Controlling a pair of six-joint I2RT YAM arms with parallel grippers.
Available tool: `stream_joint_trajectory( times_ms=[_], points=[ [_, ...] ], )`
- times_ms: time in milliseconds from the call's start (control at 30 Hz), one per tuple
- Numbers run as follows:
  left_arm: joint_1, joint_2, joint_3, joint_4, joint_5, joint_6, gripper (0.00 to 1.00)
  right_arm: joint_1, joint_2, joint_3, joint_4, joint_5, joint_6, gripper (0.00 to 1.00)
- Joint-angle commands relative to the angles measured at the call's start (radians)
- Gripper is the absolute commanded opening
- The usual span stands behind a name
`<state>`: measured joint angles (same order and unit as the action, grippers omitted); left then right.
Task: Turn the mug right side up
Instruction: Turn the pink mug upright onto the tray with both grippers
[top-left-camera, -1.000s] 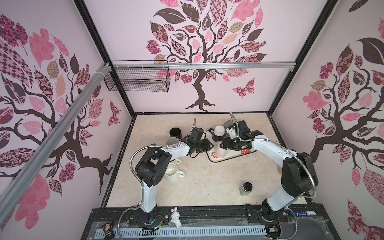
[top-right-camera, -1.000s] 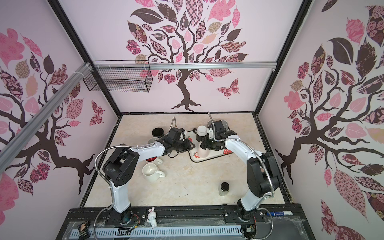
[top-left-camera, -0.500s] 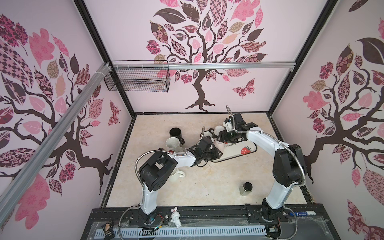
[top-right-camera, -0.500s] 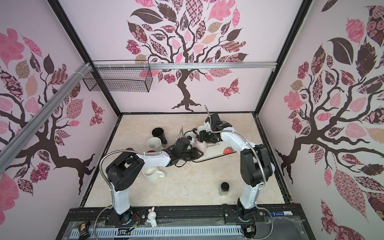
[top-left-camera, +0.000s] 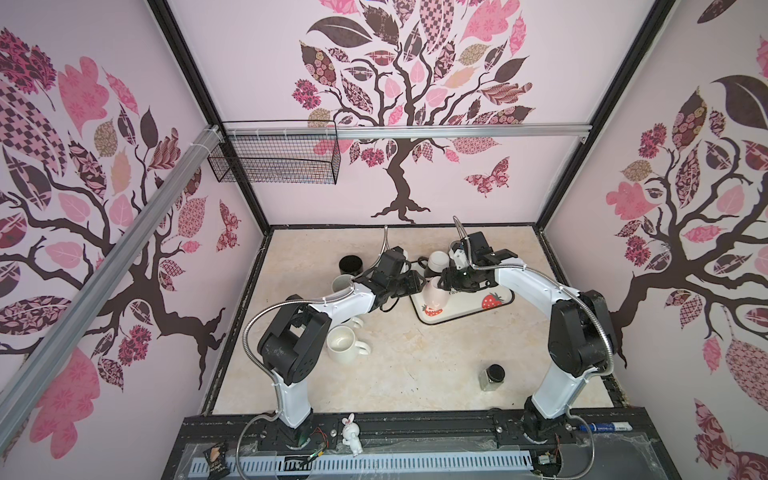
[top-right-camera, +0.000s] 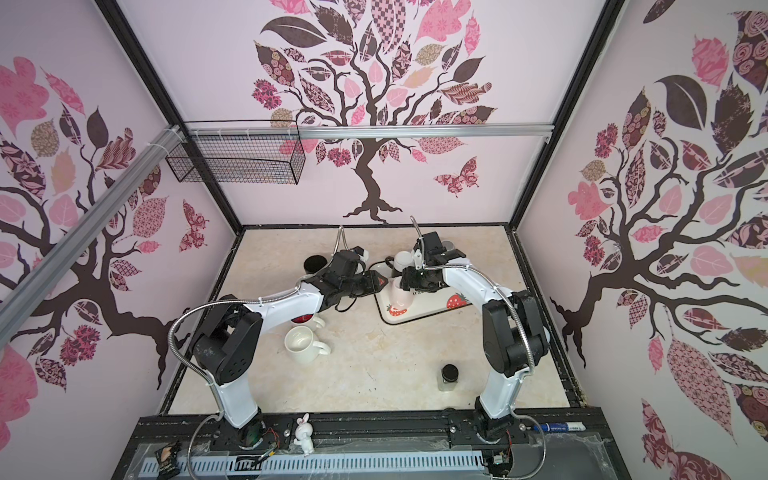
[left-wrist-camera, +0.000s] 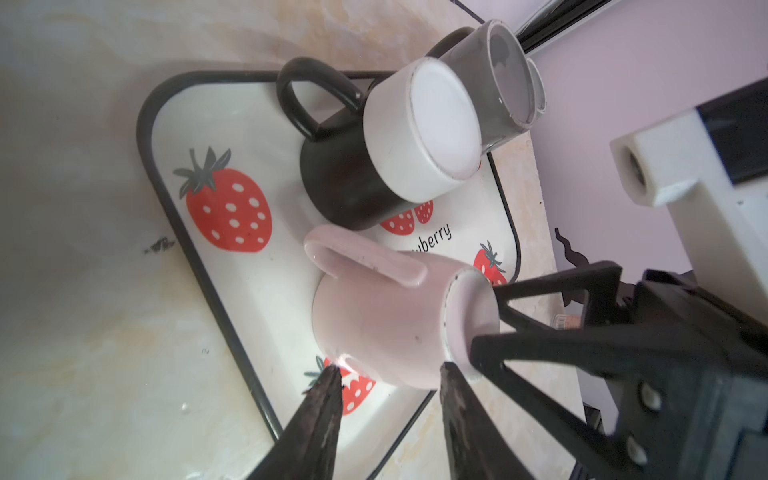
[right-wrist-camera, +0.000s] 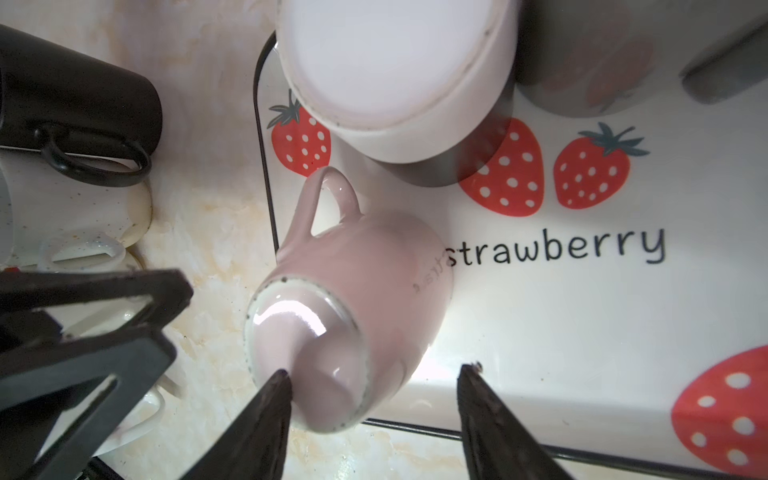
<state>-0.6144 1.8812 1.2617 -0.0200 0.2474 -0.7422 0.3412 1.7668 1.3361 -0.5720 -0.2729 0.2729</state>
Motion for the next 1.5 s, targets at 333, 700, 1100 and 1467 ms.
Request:
stream_joint_trajectory(
  times_ms=[333, 700, 1100, 1467],
  points=[
    [0.076, 0.322, 0.352, -0.042, 0.174, 0.011, 0.46, 0.009, -0.006, 0.038, -0.038, 0.024, -0.054, 0.62],
    [0.077, 0.320, 0.241, 0.089, 0.292, -0.023, 0.44, 0.007, 0.005, 0.064, -0.070, 0.107, -0.107, 0.58],
    [0.042, 0.110, -0.115, 0.212, 0.295, -0.020, 0.42, -0.009, -0.037, 0.062, -0.087, 0.248, -0.136, 0.63],
    [-0.030, -0.130, -0.148, -0.025, 0.027, 0.555, 0.49, -0.010, -0.230, -0.093, 0.023, 0.147, -0.076, 0.67]
  ],
)
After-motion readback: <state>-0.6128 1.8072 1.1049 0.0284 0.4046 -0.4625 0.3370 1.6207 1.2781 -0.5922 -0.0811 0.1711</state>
